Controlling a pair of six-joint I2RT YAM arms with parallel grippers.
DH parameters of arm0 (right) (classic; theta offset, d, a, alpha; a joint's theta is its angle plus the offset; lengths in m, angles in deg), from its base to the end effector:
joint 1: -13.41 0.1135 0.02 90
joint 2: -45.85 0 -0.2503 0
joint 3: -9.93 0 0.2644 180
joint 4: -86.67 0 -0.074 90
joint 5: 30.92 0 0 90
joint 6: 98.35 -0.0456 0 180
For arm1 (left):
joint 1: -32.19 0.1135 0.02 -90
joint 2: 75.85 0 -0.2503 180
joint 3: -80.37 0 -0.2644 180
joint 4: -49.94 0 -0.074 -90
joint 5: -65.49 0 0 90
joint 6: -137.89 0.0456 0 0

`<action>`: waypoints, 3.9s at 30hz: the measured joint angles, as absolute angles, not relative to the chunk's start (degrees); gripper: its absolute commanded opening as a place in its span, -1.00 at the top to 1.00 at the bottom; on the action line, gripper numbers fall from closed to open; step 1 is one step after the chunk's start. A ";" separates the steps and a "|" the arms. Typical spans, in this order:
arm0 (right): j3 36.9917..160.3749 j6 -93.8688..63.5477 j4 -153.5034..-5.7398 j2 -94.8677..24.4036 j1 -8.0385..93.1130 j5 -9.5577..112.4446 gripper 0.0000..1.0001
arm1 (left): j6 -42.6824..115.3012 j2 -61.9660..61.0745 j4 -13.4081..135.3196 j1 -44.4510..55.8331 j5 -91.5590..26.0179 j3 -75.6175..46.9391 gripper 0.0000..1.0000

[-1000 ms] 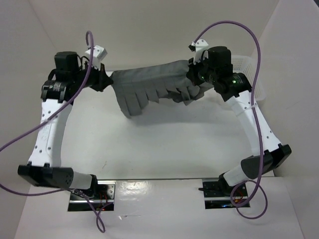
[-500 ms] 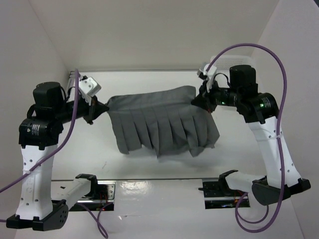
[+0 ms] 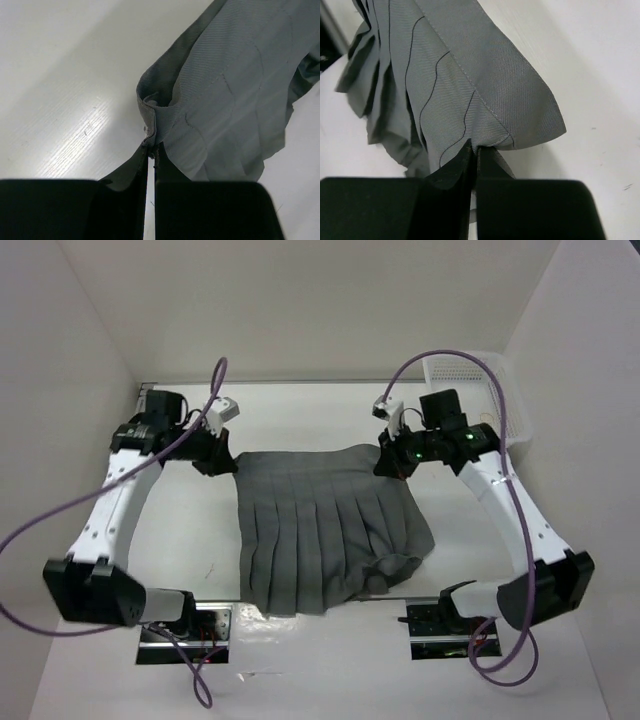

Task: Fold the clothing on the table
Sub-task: Flatten the skirt out

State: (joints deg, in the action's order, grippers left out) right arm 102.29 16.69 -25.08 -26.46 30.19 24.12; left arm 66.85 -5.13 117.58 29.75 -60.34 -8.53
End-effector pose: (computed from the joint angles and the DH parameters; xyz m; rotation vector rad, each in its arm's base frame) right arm 0.2477 0.1020 0.3596 -1.0781 2.0476 0.6585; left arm 0.2591 -0.0378 0.3603 0.6999 2.1658 -0.5955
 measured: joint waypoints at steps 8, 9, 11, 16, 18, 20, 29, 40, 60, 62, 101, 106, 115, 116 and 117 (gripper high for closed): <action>98.25 9.78 -39.46 -39.36 30.21 33.00 1.00 | 62.48 18.82 109.14 28.86 -53.35 -3.79 0.96; 98.27 8.98 -41.34 -40.87 30.23 34.24 1.00 | 62.06 21.29 108.20 28.77 -52.50 -1.82 0.96; 98.75 7.73 -44.27 -43.56 30.38 36.58 0.95 | 61.04 25.64 107.53 28.51 -50.75 2.83 0.74; 103.28 4.65 -48.25 -52.61 30.43 47.95 -0.50 | 59.90 33.09 104.25 28.92 -43.60 11.64 -0.43; 105.74 3.21 -48.69 -55.99 30.10 54.24 -0.61 | 59.31 34.76 102.46 29.84 -40.37 13.67 -0.73; 108.19 1.30 -49.41 -58.40 29.97 60.95 -0.66 | 58.00 35.30 100.71 30.58 -37.33 14.50 -0.95; 109.55 -0.58 -53.89 -54.16 29.90 72.93 -0.71 | 52.27 28.88 94.83 31.26 -34.14 11.25 -1.00; 94.10 7.49 -45.96 -41.66 29.90 61.83 -0.66 | 53.69 18.14 102.00 27.92 -38.38 -6.39 -1.00; 89.31 25.26 -24.30 -40.89 30.10 34.46 -0.73 | 53.95 -23.23 107.11 42.47 -40.15 -25.67 -1.00; 89.31 26.02 -23.16 -41.46 30.32 32.95 -0.76 | 53.98 -24.72 106.81 43.50 -40.67 -26.00 -1.00; 95.89 36.17 -9.46 -61.92 50.60 26.70 -0.78 | 54.13 -27.89 105.89 45.93 -42.84 -27.77 -1.00; 94.93 36.27 -8.89 -64.74 58.56 26.68 -0.78 | 54.13 -28.06 105.87 45.93 -42.86 -27.77 -1.00; 94.51 36.08 -8.41 -64.89 70.45 26.75 -0.76 | 54.13 -28.65 105.87 45.93 -42.88 -27.77 -1.00; 94.34 36.03 -8.41 -64.69 71.74 26.73 -0.72 | 54.13 -28.67 105.87 45.93 -42.88 -27.77 -1.00; 94.14 36.01 -8.36 -64.23 72.61 26.75 -0.72 | 54.19 -28.70 105.89 45.93 -42.88 -27.77 -1.00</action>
